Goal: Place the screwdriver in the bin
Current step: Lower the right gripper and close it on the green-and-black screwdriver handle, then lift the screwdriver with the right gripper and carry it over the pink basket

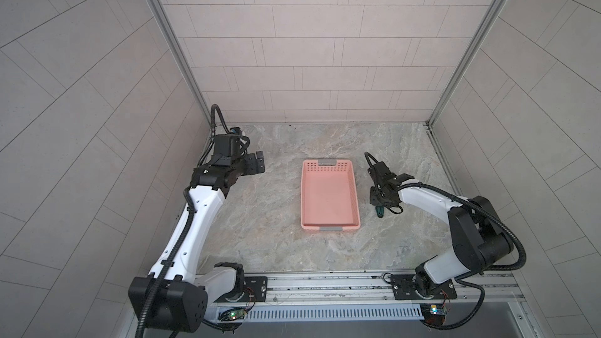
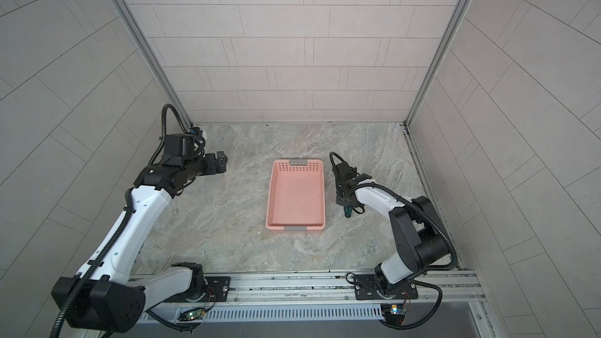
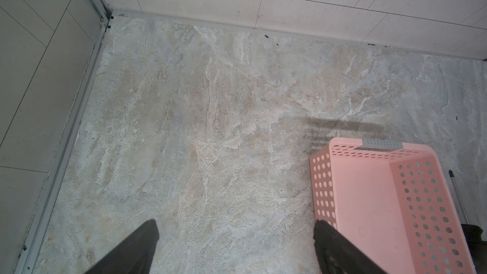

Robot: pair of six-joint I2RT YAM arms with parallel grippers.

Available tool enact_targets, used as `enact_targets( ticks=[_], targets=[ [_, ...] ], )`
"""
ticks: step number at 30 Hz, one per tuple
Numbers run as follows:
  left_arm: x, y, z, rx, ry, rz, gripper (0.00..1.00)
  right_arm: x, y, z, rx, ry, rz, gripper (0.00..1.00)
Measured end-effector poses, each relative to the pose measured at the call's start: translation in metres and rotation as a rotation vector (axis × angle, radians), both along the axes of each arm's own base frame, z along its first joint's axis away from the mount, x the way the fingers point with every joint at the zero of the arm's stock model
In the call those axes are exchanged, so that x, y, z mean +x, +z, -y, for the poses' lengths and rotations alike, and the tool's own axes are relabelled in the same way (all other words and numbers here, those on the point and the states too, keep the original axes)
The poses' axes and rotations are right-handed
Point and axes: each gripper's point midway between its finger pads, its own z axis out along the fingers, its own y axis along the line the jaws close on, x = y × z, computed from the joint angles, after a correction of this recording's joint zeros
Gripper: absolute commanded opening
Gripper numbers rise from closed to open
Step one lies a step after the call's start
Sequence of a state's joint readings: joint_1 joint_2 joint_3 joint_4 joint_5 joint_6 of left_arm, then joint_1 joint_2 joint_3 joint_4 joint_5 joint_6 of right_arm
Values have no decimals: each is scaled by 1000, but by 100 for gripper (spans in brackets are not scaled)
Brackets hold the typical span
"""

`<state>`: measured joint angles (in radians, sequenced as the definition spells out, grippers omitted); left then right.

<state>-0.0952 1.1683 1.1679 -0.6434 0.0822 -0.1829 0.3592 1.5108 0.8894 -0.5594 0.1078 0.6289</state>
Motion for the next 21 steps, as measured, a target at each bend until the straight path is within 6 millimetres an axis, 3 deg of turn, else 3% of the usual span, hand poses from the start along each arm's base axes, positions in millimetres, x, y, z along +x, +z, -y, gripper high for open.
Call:
enact_targets(
  ticks=[11,16,21],
  targets=[
    [0,0,-2,9,9,0,98,8,85,-9,35,61,146,0],
    [0,0,-3,13,14,0,98,7,112,-52,79,182,185,0],
    [0,0,-4,17,17,0,98,3,115,-111,110,320,185,0]
  ],
)
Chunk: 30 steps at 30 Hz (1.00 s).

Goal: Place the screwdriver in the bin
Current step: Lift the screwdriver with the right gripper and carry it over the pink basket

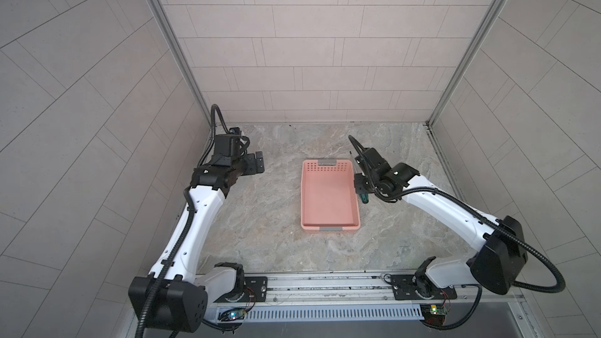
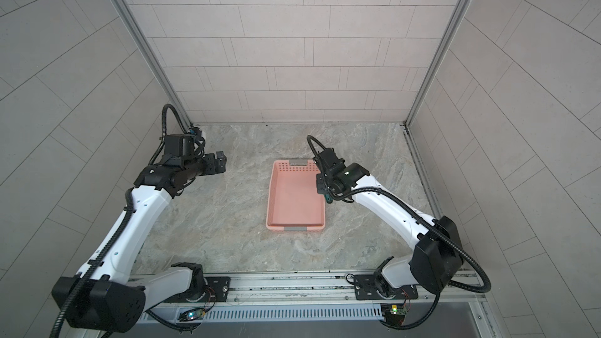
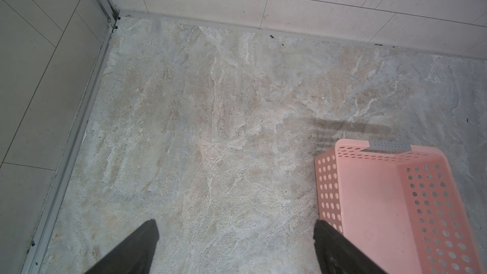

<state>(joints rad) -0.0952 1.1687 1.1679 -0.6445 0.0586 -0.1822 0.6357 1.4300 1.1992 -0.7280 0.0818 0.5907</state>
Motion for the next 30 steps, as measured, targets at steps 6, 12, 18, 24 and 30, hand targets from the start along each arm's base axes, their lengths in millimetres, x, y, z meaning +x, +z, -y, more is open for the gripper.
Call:
enact_targets(
  ticks=[6,12,18,24,30],
  targets=[
    [0,0,-1,4,2,0,98,-6,-39,-55,-24,103,-71,2],
    [0,0,-2,13,4,2,98,-10,-81,-82,-55,146,-143,3],
    [0,0,-3,16,6,2,98,-6,-104,-88,-76,148,-167,5],
    [0,0,-3,17,8,2,98,-4,-121,-86,-109,143,-183,20],
    [0,0,-3,21,6,2,98,1,-118,-85,-132,143,-160,33]
  ],
)
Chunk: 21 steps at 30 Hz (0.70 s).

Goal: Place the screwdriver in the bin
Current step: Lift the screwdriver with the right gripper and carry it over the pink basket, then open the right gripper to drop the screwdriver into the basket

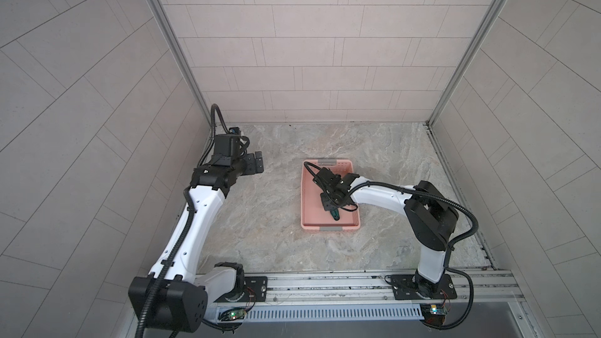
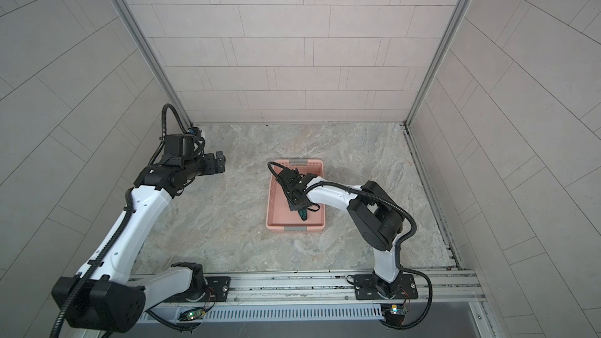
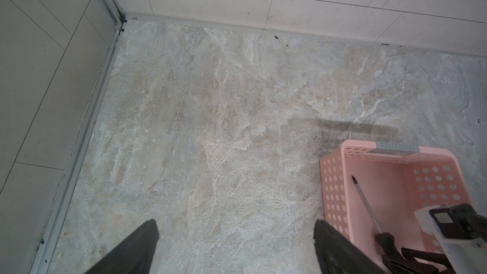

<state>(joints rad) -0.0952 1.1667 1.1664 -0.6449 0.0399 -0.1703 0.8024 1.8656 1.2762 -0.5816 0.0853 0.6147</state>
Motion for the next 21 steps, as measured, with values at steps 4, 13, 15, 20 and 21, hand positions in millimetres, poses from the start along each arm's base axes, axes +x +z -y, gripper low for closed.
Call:
enact_targets(
  ticks=[4,13,15,20,21],
  targets=[
    [0,0,0,4,-3,0,98,5,5,-2,-3,6,21,35],
    [-3,0,-2,12,5,5,100,14,45,1,-15,38,85,43],
    [-5,0,-2,12,3,12,100,20,73,1,15,50,135,45],
    [-9,6,-3,16,-3,47,100,33,149,21,119,37,272,56],
    [-10,7,-3,18,-6,58,100,36,162,31,134,20,299,59]
  ],
)
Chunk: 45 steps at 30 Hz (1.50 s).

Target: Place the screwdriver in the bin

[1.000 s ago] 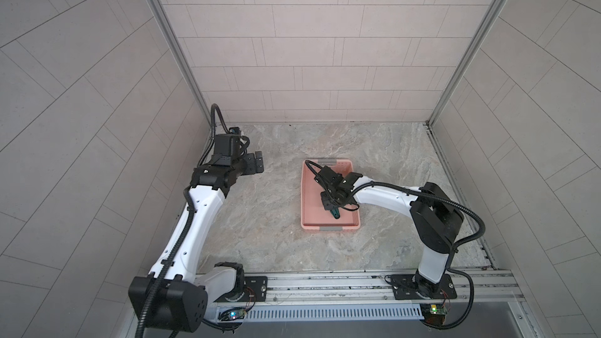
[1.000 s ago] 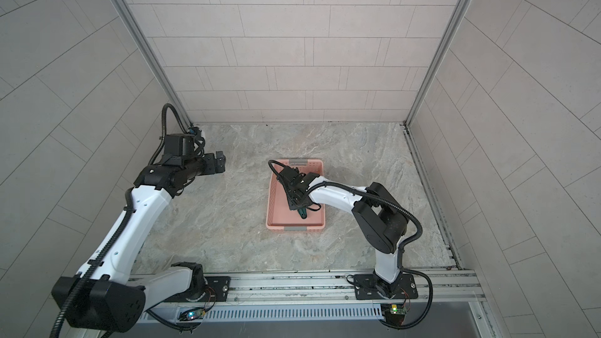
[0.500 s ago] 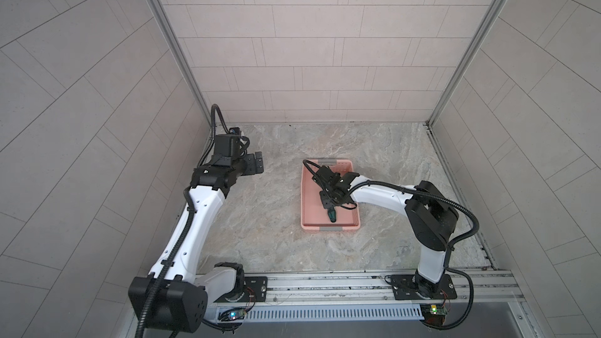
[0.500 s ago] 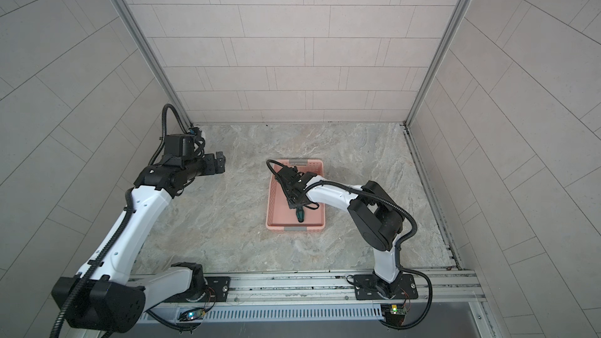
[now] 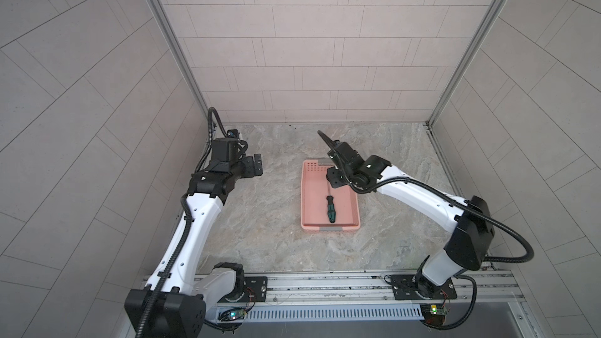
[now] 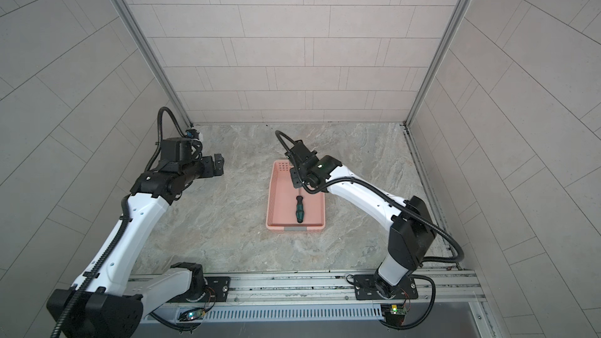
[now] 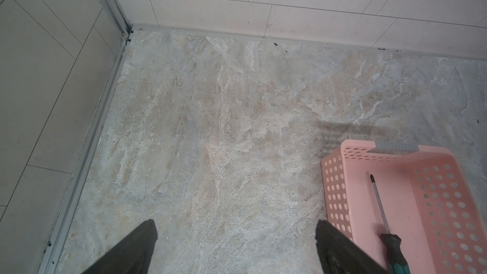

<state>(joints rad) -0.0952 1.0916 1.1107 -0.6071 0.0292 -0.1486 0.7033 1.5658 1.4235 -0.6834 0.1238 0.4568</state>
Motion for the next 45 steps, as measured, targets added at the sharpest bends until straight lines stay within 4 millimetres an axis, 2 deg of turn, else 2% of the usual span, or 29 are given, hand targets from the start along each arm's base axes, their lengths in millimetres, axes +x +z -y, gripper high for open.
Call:
enact_targets(
  ticks=[2,4,5,9,14,20,23,27,32,34,39,45],
  targets=[
    [-1,0,0,5,-5,17,100,6,21,22,20,-36,45,62],
    [-3,-1,0,7,-8,31,100,8,34,45,30,-75,80,90],
    [-3,-1,0,9,-9,36,100,8,39,58,28,-92,96,99],
    [-4,2,0,7,-11,81,100,-3,48,96,-12,-136,149,99],
    [-6,3,0,10,-22,155,100,-20,46,138,-115,-194,218,100],
    [-2,-20,6,30,-68,180,100,-29,31,191,-175,-334,265,99],
    [0,-27,6,35,-69,183,100,-30,28,204,-166,-385,304,100],
    [10,-35,-2,38,-7,230,100,-30,20,211,-139,-421,360,100],
    [1,-88,-20,112,64,222,100,-23,2,213,-152,-437,382,100],
    [-2,-102,-26,152,78,206,100,-18,-3,213,-162,-443,380,100],
    [9,-109,-30,200,85,238,100,-9,-18,216,-191,-468,387,99],
    [28,-130,-27,230,62,228,100,-13,-42,235,-263,-531,410,100]
  ],
)
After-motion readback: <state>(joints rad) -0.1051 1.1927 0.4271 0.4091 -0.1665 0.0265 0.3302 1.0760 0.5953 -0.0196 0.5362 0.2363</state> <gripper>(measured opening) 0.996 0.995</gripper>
